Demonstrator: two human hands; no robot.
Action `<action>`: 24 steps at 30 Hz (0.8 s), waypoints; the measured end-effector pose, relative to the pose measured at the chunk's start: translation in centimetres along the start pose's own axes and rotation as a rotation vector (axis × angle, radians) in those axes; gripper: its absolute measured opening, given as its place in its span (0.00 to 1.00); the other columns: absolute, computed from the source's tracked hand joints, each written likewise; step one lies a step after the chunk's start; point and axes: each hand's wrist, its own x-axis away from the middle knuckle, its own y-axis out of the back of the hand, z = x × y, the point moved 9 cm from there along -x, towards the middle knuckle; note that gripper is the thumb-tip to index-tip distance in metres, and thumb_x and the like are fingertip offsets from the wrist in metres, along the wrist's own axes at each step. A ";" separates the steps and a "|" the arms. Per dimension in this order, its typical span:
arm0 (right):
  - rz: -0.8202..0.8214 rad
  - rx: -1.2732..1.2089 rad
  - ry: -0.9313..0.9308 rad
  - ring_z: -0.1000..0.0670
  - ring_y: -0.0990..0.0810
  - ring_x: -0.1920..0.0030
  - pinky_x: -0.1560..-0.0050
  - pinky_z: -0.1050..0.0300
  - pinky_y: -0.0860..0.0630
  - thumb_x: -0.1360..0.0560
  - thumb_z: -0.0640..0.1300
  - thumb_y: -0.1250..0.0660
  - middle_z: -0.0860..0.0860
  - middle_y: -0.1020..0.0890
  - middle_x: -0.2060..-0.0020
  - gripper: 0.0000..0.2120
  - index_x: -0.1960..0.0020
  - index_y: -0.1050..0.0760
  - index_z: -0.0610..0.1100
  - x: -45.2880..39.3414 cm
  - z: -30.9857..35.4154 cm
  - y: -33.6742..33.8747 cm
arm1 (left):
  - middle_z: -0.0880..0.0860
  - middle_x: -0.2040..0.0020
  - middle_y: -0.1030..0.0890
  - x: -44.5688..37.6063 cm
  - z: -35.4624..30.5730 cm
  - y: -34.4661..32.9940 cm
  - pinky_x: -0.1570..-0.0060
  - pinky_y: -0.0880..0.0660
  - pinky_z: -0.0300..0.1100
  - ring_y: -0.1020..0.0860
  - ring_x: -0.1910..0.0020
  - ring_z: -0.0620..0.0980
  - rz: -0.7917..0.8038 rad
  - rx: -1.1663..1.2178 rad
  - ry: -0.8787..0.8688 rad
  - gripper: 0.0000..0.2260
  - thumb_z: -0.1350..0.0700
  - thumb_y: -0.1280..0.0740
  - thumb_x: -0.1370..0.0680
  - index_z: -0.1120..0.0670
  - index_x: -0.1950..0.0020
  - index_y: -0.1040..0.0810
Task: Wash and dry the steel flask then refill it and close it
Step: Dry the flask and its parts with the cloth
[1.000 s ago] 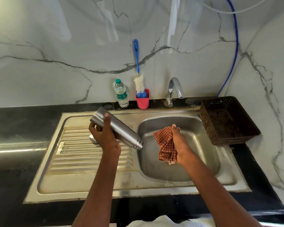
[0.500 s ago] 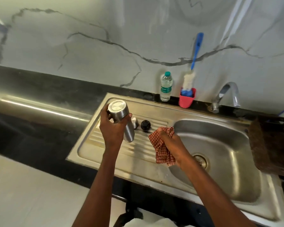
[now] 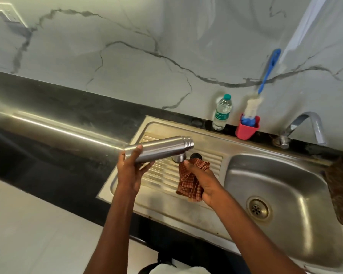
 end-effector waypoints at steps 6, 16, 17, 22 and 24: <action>-0.054 -0.093 0.098 0.37 0.14 0.47 0.49 0.26 0.20 0.30 0.51 0.19 0.41 0.13 0.48 0.22 0.39 0.19 0.47 -1.9 2.8 -3.6 | 0.57 0.35 0.18 -1.0 1.6 1.4 0.36 0.22 0.65 0.19 0.35 0.61 0.244 -0.361 0.116 0.34 0.48 0.17 0.35 0.51 0.31 0.23; -0.105 0.246 0.313 0.45 0.12 0.53 0.57 0.48 0.14 0.25 0.43 0.23 0.48 0.12 0.53 0.12 0.43 0.18 0.45 -1.4 4.4 -7.9 | 0.45 0.41 0.17 -4.1 1.6 -0.5 0.43 0.19 0.48 0.18 0.44 0.47 0.389 -1.071 -0.113 0.37 0.52 0.15 0.38 0.46 0.31 0.25; -0.139 0.250 0.293 0.44 0.12 0.53 0.59 0.47 0.15 0.25 0.44 0.23 0.48 0.12 0.54 0.11 0.44 0.18 0.45 -1.5 3.9 -7.7 | 0.44 0.41 0.17 -4.5 1.5 0.0 0.44 0.18 0.48 0.17 0.45 0.48 0.338 -1.068 -0.128 0.38 0.50 0.15 0.39 0.45 0.32 0.26; -0.237 0.093 0.182 0.40 0.13 0.54 0.63 0.37 0.16 0.25 0.41 0.27 0.42 0.13 0.51 0.14 0.40 0.21 0.43 -1.5 1.3 -5.3 | 0.42 0.44 0.17 -4.6 1.3 1.2 0.47 0.18 0.48 0.17 0.47 0.46 0.203 -1.056 -0.220 0.35 0.53 0.16 0.38 0.38 0.37 0.29; -0.241 0.060 0.163 0.39 0.13 0.56 0.63 0.31 0.17 0.26 0.41 0.27 0.40 0.14 0.51 0.14 0.41 0.21 0.43 -1.3 0.8 -4.6 | 0.43 0.44 0.17 -4.5 1.8 1.6 0.48 0.20 0.45 0.17 0.47 0.47 0.192 -1.044 -0.236 0.37 0.54 0.15 0.38 0.41 0.35 0.28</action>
